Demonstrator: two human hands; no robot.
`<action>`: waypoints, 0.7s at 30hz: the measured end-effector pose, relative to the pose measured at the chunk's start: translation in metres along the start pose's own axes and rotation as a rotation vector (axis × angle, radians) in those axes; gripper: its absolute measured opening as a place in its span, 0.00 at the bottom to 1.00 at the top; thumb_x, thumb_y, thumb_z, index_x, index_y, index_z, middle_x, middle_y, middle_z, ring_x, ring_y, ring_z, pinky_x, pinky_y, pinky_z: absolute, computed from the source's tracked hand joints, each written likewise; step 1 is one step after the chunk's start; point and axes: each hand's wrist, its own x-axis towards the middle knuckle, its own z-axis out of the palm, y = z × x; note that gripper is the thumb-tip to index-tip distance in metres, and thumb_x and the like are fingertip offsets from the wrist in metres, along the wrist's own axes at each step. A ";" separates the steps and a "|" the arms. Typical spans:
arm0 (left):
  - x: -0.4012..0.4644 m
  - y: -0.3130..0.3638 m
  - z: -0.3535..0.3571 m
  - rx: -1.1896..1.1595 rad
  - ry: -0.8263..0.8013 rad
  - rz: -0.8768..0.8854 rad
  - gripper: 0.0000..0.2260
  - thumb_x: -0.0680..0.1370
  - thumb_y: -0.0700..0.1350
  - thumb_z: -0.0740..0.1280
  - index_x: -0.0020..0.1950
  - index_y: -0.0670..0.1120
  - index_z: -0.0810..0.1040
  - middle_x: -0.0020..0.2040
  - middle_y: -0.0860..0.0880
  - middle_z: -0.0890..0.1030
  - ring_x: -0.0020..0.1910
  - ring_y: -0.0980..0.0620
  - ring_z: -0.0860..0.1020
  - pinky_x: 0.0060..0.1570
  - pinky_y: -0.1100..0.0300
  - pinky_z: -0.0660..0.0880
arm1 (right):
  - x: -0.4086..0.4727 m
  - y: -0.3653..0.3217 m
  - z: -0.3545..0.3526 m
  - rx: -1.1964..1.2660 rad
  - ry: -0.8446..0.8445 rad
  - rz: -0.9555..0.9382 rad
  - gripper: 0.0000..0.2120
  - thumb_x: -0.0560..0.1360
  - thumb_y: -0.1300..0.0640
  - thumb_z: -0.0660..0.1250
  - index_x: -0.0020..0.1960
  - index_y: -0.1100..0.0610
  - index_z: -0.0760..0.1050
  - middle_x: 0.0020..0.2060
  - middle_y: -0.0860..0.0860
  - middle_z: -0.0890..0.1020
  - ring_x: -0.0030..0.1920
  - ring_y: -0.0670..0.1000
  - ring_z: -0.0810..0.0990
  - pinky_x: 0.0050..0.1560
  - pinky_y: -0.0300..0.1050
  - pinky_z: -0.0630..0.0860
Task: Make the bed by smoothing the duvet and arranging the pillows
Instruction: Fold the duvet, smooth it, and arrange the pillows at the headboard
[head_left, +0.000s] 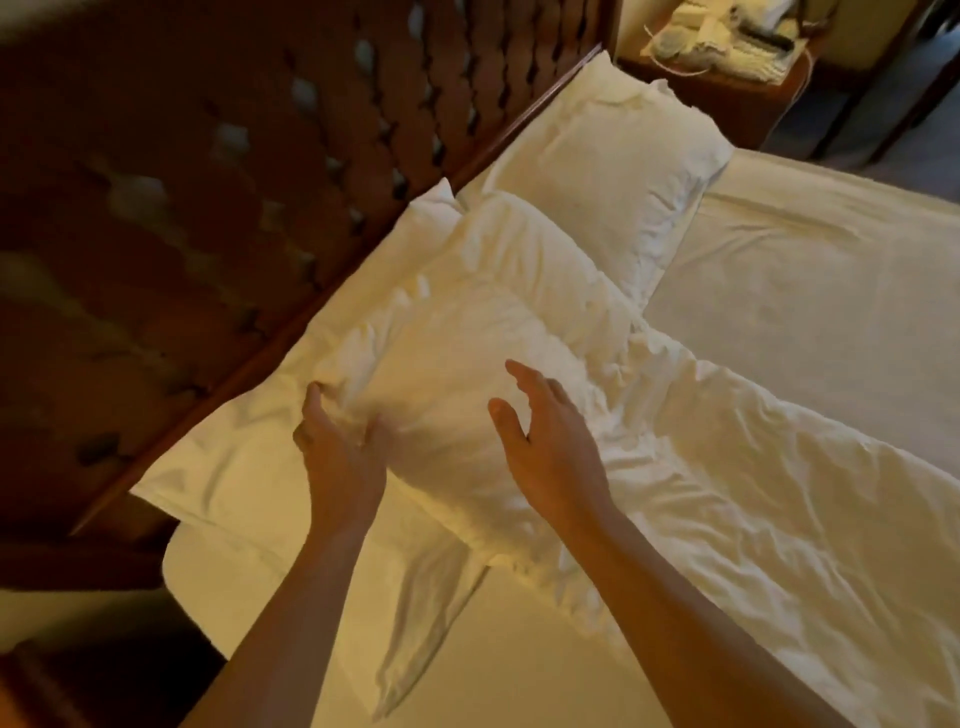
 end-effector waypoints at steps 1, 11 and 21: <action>0.012 -0.004 -0.001 -0.070 -0.035 -0.023 0.36 0.79 0.50 0.69 0.79 0.45 0.52 0.71 0.36 0.67 0.64 0.35 0.72 0.59 0.51 0.71 | 0.015 -0.012 0.010 -0.053 -0.013 -0.038 0.25 0.81 0.41 0.58 0.76 0.43 0.60 0.70 0.46 0.70 0.67 0.51 0.72 0.58 0.51 0.76; 0.106 -0.032 -0.024 -0.255 0.067 -0.138 0.14 0.79 0.46 0.69 0.62 0.43 0.74 0.51 0.49 0.76 0.47 0.50 0.74 0.41 0.66 0.65 | 0.089 -0.039 0.101 -0.352 -0.145 0.015 0.33 0.80 0.36 0.55 0.80 0.44 0.49 0.81 0.48 0.50 0.80 0.54 0.49 0.78 0.56 0.54; 0.128 -0.019 -0.026 -0.047 -0.021 0.188 0.16 0.78 0.52 0.61 0.66 0.54 0.72 0.63 0.51 0.74 0.59 0.51 0.72 0.53 0.52 0.75 | 0.155 -0.059 0.094 -0.443 0.138 -0.215 0.25 0.81 0.57 0.60 0.77 0.48 0.62 0.77 0.50 0.62 0.76 0.55 0.60 0.72 0.58 0.64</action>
